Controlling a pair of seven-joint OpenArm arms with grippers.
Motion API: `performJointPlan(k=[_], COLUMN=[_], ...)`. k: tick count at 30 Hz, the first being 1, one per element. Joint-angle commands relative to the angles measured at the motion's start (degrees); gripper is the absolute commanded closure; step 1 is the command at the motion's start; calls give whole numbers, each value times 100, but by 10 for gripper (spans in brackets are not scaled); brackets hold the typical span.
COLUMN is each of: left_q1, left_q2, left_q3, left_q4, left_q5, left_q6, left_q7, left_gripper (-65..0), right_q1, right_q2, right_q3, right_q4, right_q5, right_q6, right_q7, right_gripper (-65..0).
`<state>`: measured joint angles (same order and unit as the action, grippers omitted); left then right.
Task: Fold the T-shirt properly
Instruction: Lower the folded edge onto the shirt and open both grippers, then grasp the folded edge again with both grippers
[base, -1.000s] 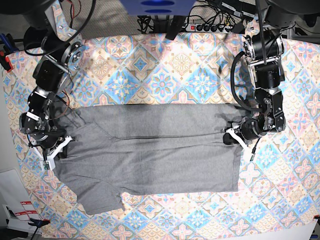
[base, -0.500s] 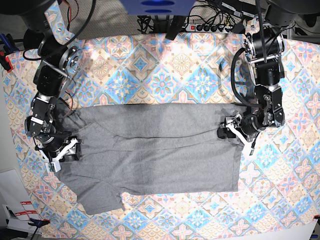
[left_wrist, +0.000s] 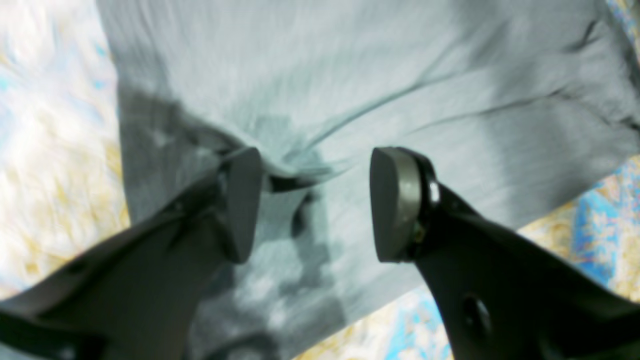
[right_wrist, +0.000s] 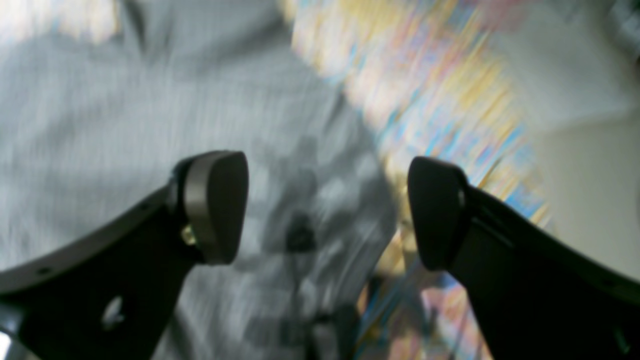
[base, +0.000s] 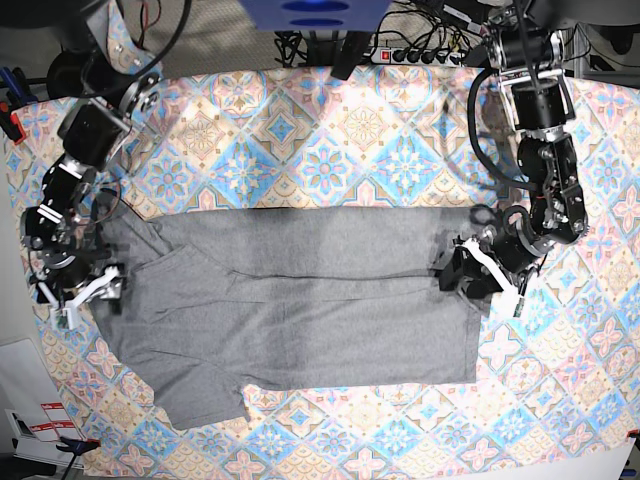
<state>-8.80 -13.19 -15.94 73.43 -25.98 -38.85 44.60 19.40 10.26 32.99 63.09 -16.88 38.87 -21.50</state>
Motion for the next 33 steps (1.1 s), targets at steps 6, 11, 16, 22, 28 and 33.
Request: performJointPlan(k=[6, 11, 16, 22, 28, 33], left_q1=[339, 796, 1095, 1104, 1060, 717], left_q2=[-66, -83, -329, -294, -338, -382], left_q3=[-203, -784, -845, -1460, -1795, -1751], left_q4=[486, 486, 486, 486, 407, -464], left_q5=[-229, -237, -237, -237, -202, -194], left_q6=[-14, -40, -40, -40, -40, -75], left_q7=[-104, -95, -113, 336, 582, 599], left_gripper=[-348, -348, -349, -442, -493, -494], right_q1=[-177, -608, -898, -1004, -1153, -1153], right_q2=[121, 112, 103, 16, -2, -2], right_q3=[11, 19, 19, 28, 28, 28], right_q4=[473, 834, 1036, 1071, 1133, 1133], right_q5=[119, 128, 128, 137, 137, 137], right_q6=[-6, -6, -6, -6, -6, -6], right_q7=[114, 114, 114, 114, 114, 114], right_gripper=[-513, -513, -513, -513, -513, -513])
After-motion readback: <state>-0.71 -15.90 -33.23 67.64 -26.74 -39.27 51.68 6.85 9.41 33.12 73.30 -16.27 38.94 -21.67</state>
